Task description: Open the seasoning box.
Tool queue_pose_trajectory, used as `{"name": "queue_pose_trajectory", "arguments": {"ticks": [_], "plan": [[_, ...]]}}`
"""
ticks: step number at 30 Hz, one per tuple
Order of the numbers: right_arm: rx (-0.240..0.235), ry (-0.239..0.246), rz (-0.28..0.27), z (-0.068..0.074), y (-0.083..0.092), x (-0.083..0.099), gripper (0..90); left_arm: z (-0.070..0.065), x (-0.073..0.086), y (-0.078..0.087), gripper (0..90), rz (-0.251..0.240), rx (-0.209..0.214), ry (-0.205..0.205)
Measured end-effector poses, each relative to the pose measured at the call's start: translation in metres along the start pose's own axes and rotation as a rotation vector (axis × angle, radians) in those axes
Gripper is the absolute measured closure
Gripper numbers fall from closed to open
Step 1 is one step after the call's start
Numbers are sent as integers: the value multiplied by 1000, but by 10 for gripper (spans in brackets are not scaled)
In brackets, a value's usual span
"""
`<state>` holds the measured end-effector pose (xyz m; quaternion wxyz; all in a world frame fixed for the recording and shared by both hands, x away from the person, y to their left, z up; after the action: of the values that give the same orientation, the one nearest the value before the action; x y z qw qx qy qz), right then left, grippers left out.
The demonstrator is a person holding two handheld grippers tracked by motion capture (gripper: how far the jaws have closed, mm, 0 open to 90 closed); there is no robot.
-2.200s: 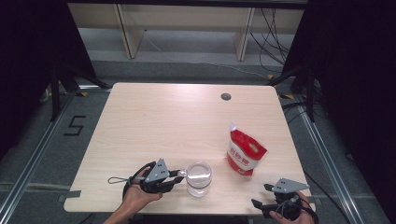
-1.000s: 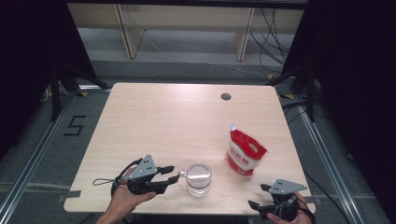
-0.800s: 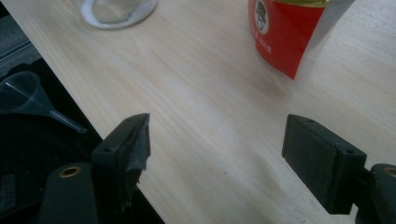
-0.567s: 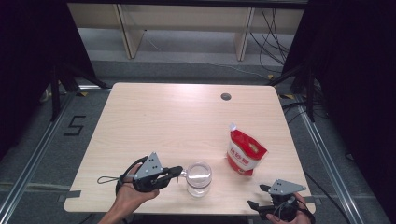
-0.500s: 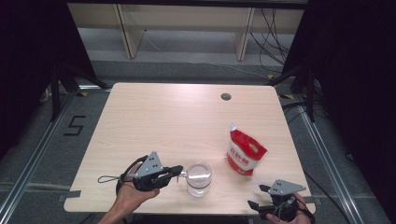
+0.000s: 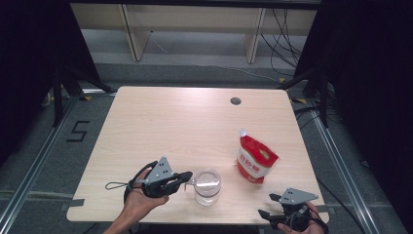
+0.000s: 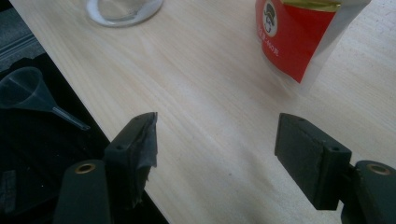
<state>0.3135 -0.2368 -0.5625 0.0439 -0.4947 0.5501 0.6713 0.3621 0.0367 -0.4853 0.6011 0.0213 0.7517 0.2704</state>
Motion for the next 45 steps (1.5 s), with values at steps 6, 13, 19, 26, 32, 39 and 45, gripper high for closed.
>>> {"name": "queue_pose_trajectory", "arguments": {"ticks": [6,13,19,26,32,39,45], "plan": [[4,7,1,0,0,0,314,0,2,0,891,1,-1,3],[-2,19,-11,2,0,-1,317,2,2,0,890,-11,-3,7],[-10,28,-27,2,-1,-4,317,2,2,0,890,-14,-1,4],[-24,28,-53,6,1,-8,400,2,4,0,890,-13,-7,13],[-14,25,-76,5,4,-11,437,3,6,1,887,-13,-10,16],[-9,10,-165,9,9,-25,530,3,5,1,887,-14,-13,0],[-16,17,-245,12,11,-37,648,3,6,1,886,-17,-7,10]]}}
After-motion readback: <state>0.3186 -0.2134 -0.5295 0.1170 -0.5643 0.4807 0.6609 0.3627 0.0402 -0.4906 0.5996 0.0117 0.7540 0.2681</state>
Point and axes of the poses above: each handheld gripper's, and its own axes: y roughly backward along the jaws, x roughly out of its underside, z roughly to its left, the point moved 10 cm from there along -y, roughly forward along the jaws, and after that the axes turned 12 degrees about x, right-handed, at the moved point
